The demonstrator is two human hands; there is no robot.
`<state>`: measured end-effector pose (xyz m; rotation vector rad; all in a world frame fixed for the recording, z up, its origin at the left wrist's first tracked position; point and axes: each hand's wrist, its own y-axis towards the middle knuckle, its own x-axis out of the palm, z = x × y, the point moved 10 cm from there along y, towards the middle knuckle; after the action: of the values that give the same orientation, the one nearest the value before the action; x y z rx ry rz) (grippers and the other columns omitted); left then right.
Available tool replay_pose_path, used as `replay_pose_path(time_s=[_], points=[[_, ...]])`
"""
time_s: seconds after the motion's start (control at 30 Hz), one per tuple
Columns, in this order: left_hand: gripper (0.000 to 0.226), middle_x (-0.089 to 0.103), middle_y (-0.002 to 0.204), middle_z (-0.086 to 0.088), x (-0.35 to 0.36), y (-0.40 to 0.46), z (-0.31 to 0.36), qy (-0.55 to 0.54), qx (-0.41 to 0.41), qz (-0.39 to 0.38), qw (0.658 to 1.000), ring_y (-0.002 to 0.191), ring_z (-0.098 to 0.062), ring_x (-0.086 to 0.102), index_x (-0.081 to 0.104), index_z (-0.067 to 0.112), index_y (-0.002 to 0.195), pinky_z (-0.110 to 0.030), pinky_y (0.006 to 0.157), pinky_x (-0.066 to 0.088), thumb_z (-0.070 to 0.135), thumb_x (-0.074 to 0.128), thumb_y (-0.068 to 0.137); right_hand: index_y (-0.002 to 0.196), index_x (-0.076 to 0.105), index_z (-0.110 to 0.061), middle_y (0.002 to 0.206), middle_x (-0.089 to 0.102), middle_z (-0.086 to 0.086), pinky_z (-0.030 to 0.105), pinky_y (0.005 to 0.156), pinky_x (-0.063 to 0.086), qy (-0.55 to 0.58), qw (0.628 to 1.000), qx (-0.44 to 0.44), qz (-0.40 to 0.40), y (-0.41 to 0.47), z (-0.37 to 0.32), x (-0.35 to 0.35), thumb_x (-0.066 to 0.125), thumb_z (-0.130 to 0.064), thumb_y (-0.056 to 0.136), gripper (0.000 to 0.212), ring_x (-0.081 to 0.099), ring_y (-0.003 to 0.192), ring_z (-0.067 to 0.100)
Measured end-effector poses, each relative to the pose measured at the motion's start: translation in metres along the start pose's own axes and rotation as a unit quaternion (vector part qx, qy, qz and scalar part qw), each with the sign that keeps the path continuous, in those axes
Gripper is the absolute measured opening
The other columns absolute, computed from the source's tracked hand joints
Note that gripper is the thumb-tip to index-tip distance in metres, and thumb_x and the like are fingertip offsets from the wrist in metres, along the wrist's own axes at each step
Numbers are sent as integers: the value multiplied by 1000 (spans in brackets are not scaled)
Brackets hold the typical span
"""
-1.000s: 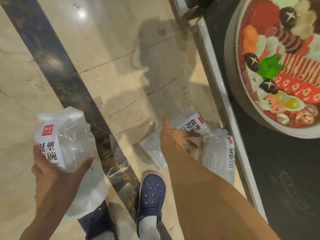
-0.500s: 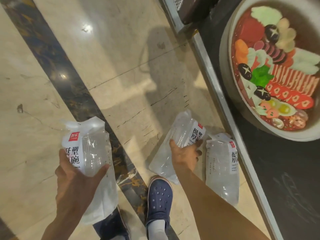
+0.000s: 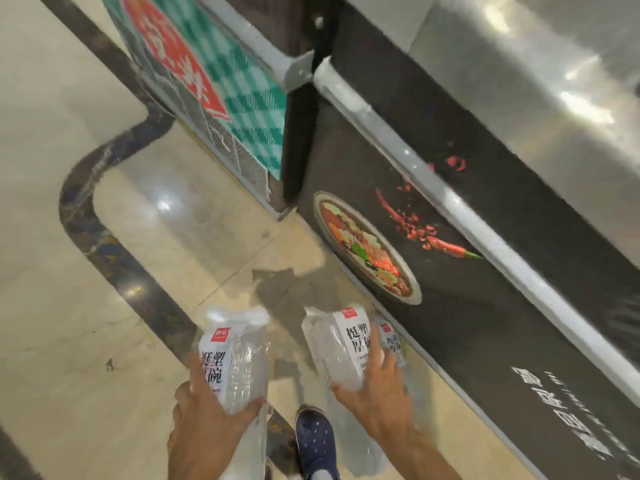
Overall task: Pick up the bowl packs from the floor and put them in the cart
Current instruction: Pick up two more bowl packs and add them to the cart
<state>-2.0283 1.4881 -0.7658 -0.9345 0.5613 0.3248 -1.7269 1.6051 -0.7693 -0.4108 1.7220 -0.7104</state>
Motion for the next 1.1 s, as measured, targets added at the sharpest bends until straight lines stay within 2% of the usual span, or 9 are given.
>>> replay_pose_path(time_s=[0.1,0.23,0.37,0.47,0.57,0.63,0.83,0.93,1.1], points=[[142,43,146,-12,-14,-53,61,53,66,-40,996,130,-37,46,-7,45,157,-55,99,47,77,75,46,157,-28,-36,157,27,9,47,110,44,-3,1000,8,13,-65,22,-67,69,-71,74,132,33,144,31],[142,43,138,-10,-23,-123,129,116,131,-63,983,127,-33,45,-9,33,159,-47,97,48,76,77,54,160,-18,-31,149,33,8,44,109,44,33,998,-13,60,-137,48,-136,67,-72,74,128,37,139,31],[137,35,142,-11,-24,-261,209,248,212,-115,938,130,-33,44,-19,29,156,-48,100,45,72,75,67,161,-18,-31,140,35,2,42,99,51,88,989,50,108,-268,133,-203,66,-77,71,132,42,129,25],[140,31,150,-11,-12,-339,237,278,271,-133,912,130,-33,45,-17,34,155,-48,98,47,74,76,58,162,-17,-30,143,33,1,42,101,50,117,980,110,120,-351,198,-228,67,-77,71,132,41,132,24],[140,39,143,-11,22,-432,273,300,347,-172,872,128,-32,48,-14,36,157,-44,95,49,71,78,58,162,-18,-29,147,35,2,41,102,48,157,961,168,151,-434,279,-245,66,-78,73,131,40,132,25],[137,44,136,-12,53,-498,291,310,402,-201,838,125,-33,49,-15,40,157,-40,87,45,67,80,61,163,-16,-28,148,35,3,43,102,48,199,937,217,187,-492,340,-249,67,-78,72,132,41,131,26],[138,43,141,-15,171,-698,315,352,515,-256,739,126,-38,51,-15,44,156,-51,99,45,71,77,57,162,-9,-29,147,33,4,46,102,49,296,846,341,283,-670,521,-230,67,-83,69,132,41,128,25],[145,50,136,-16,250,-797,304,370,565,-280,682,119,-40,56,-16,44,155,-54,95,50,79,72,44,162,-8,-29,145,32,4,46,104,46,329,800,394,313,-765,613,-202,69,-79,72,128,41,130,27],[149,44,143,-20,373,-967,264,399,625,-303,599,127,-43,50,-16,36,157,-53,99,47,80,74,48,163,-3,-26,149,33,8,51,104,46,351,726,497,321,-909,754,-130,68,-79,70,129,40,134,34]])
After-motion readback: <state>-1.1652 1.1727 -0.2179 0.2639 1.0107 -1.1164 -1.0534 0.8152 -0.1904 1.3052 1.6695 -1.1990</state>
